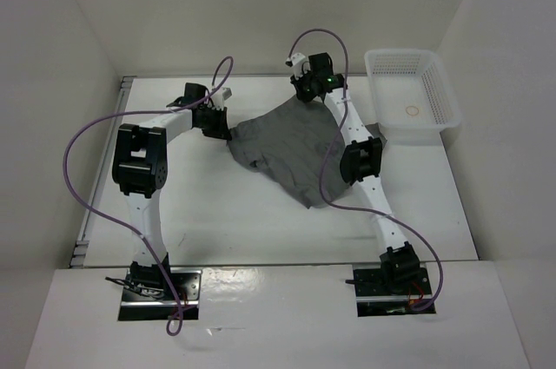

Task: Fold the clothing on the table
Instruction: Flatten the skirt out

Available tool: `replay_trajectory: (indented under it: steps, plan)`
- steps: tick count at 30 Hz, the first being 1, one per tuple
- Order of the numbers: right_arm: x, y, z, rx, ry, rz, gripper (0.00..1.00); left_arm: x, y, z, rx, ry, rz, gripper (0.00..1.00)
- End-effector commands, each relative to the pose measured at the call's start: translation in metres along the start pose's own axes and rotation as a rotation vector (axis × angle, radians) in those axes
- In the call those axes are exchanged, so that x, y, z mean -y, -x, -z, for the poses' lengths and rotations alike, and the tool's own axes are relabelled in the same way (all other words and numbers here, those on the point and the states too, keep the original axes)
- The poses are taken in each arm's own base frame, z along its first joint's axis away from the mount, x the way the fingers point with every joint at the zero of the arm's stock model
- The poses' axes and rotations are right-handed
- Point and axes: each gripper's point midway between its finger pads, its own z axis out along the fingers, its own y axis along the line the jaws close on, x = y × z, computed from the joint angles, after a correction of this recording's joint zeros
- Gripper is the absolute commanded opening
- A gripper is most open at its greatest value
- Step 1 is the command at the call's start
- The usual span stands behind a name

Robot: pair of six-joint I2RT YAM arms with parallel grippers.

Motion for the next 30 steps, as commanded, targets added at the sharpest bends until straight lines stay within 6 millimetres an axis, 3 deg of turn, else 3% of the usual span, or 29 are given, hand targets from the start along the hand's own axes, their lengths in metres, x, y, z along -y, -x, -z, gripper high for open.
replay_trajectory:
  steps: [1,3,9,10,13,14,17,21,25,29,30]
  plan:
    - [-0.005,-0.002,-0.004,-0.011,-0.018,0.016,0.11,0.008,-0.013,0.003,-0.032,-0.026,-0.010,0.00]
    - [-0.010,0.004,-0.004,-0.002,-0.014,0.024,0.01,0.011,-0.007,0.006,-0.014,-0.038,-0.019,0.00]
    - [-0.021,0.006,-0.004,-0.019,-0.025,0.027,0.00,0.013,-0.009,0.010,-0.014,-0.038,-0.028,0.00]
    - [-0.013,0.009,0.001,-0.024,-0.067,0.018,0.19,0.013,-0.009,0.010,-0.014,-0.038,-0.028,0.00]
    - [-0.004,0.017,0.005,-0.010,-0.115,0.023,0.61,0.013,-0.009,0.010,-0.014,-0.038,-0.028,0.00]
    - [0.000,0.015,0.005,-0.019,-0.139,0.014,0.81,0.013,-0.009,0.010,-0.014,-0.038,-0.028,0.00]
    - [0.006,0.023,0.009,-0.001,-0.169,0.018,0.88,0.013,-0.009,0.010,-0.014,-0.038,-0.028,0.00]
    - [0.006,0.018,0.006,-0.010,-0.166,0.025,0.88,0.013,-0.009,0.010,-0.014,-0.038,-0.028,0.00]
    - [-0.007,-0.004,-0.001,-0.070,-0.109,0.023,0.87,0.015,-0.009,0.010,-0.013,-0.047,-0.028,0.00]
    - [-0.022,-0.026,-0.007,-0.126,-0.038,0.016,0.93,0.015,-0.011,0.010,-0.021,-0.047,-0.024,0.00]
    - [-0.017,-0.030,-0.005,-0.131,-0.031,0.005,0.94,0.015,-0.011,0.010,-0.021,-0.047,-0.034,0.00]
